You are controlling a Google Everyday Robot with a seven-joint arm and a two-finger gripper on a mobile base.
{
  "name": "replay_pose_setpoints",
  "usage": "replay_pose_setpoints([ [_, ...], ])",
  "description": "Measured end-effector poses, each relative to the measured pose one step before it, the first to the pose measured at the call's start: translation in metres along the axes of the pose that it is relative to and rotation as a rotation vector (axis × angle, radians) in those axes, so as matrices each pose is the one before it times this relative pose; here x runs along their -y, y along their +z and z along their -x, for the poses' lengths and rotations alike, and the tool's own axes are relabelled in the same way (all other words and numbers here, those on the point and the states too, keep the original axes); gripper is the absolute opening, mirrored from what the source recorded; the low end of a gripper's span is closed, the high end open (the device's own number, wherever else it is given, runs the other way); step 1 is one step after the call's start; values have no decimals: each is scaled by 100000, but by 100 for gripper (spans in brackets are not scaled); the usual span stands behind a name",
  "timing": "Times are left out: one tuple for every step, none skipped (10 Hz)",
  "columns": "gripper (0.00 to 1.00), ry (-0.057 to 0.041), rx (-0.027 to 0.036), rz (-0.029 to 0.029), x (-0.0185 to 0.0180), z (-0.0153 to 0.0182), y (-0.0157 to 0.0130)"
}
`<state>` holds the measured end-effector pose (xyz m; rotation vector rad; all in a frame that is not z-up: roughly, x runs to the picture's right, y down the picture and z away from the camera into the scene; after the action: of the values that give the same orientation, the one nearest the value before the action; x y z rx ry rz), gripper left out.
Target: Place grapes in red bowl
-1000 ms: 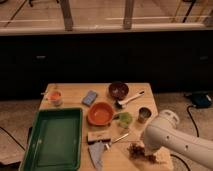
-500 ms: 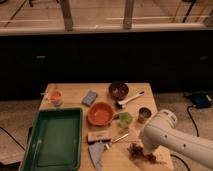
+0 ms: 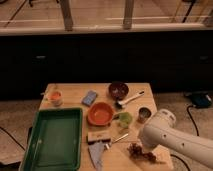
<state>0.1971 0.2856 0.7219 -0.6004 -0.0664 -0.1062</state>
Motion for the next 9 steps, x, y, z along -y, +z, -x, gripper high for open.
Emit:
replay_pose_setpoints([
  [53,203,268,35,28,-4,213],
  [53,285,-106,-328,93,-158,-28],
  [49,466,51,-110,31,-30,-21],
  [46,430,120,-224,87,41,-22],
  [46,343,199,-127,75,130,2],
  [50,538,279,141,-10,-16,171],
  [53,418,87,69,-8,-97,128],
  [53,252,-31,-27,10,-101,101],
  [47,429,132,-330,99,30,63],
])
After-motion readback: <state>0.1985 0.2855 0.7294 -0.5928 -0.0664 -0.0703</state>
